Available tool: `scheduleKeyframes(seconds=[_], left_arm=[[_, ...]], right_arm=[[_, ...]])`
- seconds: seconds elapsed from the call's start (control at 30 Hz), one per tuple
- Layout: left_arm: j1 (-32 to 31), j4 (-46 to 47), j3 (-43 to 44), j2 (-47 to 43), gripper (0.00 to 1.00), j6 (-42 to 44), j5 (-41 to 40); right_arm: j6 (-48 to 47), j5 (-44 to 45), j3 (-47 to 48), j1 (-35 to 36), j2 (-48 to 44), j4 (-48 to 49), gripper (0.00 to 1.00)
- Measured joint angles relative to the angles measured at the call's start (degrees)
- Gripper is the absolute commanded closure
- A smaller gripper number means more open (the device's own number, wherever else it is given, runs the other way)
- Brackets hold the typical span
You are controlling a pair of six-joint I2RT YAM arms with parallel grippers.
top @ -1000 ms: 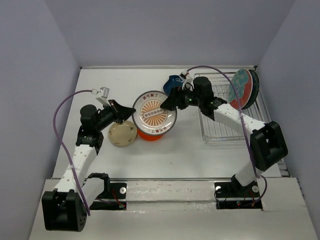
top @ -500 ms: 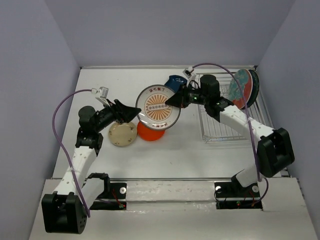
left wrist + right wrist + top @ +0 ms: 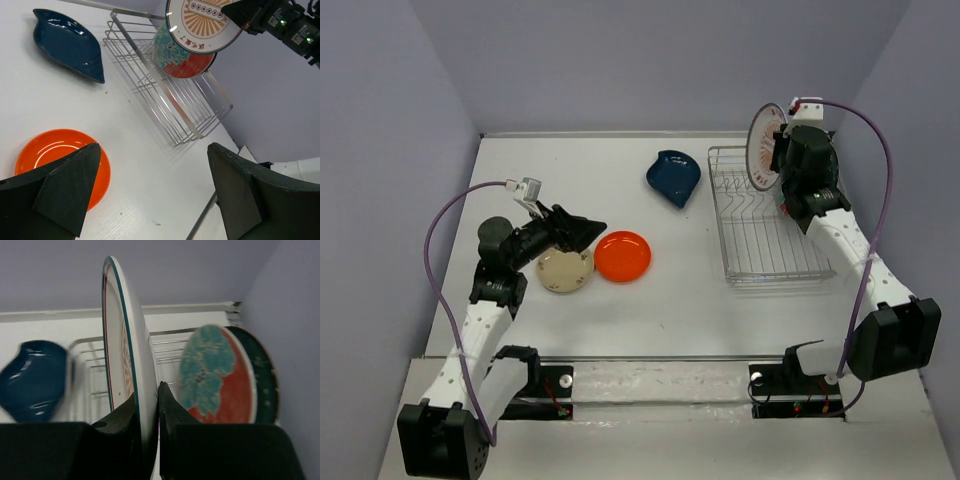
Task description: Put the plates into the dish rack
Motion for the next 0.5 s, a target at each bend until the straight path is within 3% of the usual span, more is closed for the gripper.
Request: scheduleKeyframes(seconds=[0.13, 0.5], left_arm=[[-2.7, -0.2, 0.1, -0.7, 0.01, 0.0, 0.2], [-5.2, -0.2, 0.3, -2.9, 0.01, 0.0, 0.6]], right_arm=[[-7.0, 7.1, 0.0, -3.9, 2.6, 1.2, 0.93], [-13.3, 8.8, -0.5, -9.7, 9.7, 1.7, 0.93]])
